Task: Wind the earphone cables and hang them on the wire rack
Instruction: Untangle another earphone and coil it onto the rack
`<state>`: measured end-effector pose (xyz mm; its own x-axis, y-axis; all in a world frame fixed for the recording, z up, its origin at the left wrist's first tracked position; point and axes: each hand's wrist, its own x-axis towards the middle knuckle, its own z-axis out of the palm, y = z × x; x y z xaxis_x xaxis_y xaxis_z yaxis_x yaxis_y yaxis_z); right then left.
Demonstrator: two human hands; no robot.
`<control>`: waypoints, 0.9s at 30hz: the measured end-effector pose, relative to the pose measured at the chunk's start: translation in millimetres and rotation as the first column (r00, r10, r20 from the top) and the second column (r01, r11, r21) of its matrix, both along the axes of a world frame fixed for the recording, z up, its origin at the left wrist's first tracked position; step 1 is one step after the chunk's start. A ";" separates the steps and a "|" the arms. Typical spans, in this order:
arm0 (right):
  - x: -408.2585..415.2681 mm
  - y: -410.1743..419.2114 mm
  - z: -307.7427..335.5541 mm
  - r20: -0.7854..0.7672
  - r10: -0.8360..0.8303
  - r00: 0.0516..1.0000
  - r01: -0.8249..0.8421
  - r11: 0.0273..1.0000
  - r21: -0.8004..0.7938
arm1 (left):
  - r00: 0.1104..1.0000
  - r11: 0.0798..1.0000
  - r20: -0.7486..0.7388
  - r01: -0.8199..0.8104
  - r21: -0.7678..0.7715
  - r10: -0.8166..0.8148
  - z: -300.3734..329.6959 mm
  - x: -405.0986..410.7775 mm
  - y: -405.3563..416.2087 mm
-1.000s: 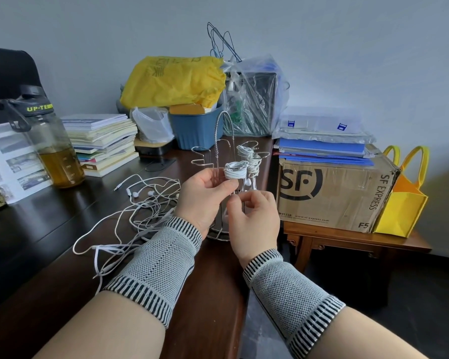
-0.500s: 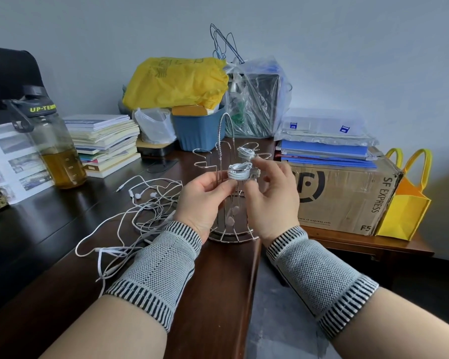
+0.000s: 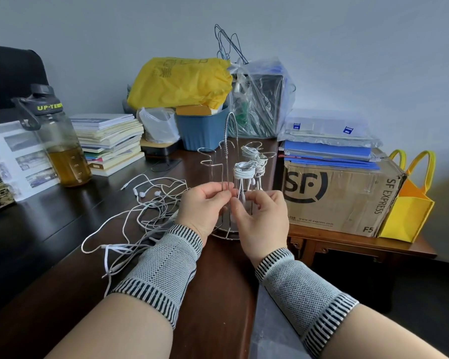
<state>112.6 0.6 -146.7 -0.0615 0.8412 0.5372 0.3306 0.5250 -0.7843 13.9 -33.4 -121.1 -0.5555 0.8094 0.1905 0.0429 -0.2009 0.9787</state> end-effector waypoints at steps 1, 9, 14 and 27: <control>-1.3 0.6 -0.8 -0.013 -0.016 1.000 0.016 1.000 0.003 | 1.000 1.000 -0.004 0.001 0.000 -0.001 -0.6 -0.4 0.3; -0.8 5.7 -2.7 -0.078 -0.057 0.995 0.051 0.996 -0.080 | 0.998 0.999 -0.058 -0.036 -0.015 0.035 -1.0 -0.1 1.0; 1.2 0.6 -9.2 -0.060 -0.072 0.996 0.071 0.997 -0.015 | 0.987 0.994 -0.139 -0.091 -0.055 0.082 -4.6 -3.2 2.5; 4.5 -21.0 2.4 0.725 -0.019 0.688 -0.126 0.981 0.146 | 0.838 0.920 -0.480 -0.366 -0.139 0.260 -6.2 -6.3 4.1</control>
<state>117.1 -20.4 -144.3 -0.5324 0.7233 0.4397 0.7216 0.6594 -0.2111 7.6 -29.3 -127.3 -0.6840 0.6559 0.3194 0.5066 0.1120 0.8549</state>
